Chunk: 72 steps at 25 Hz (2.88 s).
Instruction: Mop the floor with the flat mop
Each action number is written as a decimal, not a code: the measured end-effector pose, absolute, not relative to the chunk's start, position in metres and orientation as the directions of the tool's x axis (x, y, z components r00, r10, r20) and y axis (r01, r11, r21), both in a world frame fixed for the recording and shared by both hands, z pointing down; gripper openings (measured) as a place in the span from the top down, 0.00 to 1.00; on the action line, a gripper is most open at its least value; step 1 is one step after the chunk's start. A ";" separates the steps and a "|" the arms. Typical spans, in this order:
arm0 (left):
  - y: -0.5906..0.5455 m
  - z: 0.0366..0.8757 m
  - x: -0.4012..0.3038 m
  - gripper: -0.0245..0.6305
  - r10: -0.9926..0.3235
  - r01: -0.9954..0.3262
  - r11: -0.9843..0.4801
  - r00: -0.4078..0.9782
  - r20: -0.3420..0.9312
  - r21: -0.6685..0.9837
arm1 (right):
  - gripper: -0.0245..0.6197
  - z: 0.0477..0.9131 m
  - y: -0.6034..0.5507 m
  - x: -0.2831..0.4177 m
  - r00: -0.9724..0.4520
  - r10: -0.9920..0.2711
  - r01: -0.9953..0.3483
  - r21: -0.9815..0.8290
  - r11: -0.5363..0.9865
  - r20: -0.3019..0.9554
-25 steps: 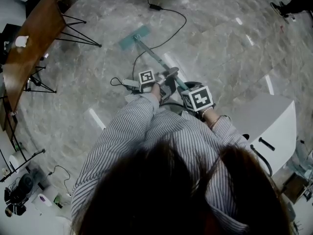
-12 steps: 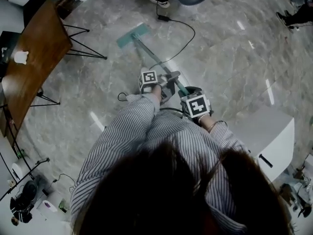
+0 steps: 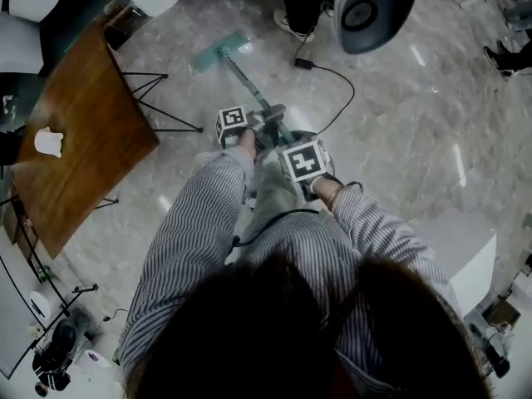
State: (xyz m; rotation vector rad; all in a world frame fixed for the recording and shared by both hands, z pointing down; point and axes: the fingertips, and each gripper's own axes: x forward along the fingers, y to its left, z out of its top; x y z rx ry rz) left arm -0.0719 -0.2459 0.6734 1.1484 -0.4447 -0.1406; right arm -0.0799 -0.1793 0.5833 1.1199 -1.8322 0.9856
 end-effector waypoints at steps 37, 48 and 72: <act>-0.356 0.689 -0.101 0.71 -0.409 -0.111 0.362 0.874 0.264 0.926 | 0.79 0.603 -0.282 -0.100 -0.331 -0.313 -0.932 -0.257 0.256 0.890; -0.174 0.679 -0.001 0.71 -0.498 -0.042 0.375 0.834 0.240 0.926 | 0.79 0.591 -0.097 0.002 -0.373 -0.303 -0.913 -0.290 0.287 0.877; 0.205 0.640 0.216 0.74 -0.317 0.053 0.435 0.943 0.098 0.899 | 0.79 0.555 0.271 0.205 -0.382 -0.245 -0.907 -0.309 0.287 0.891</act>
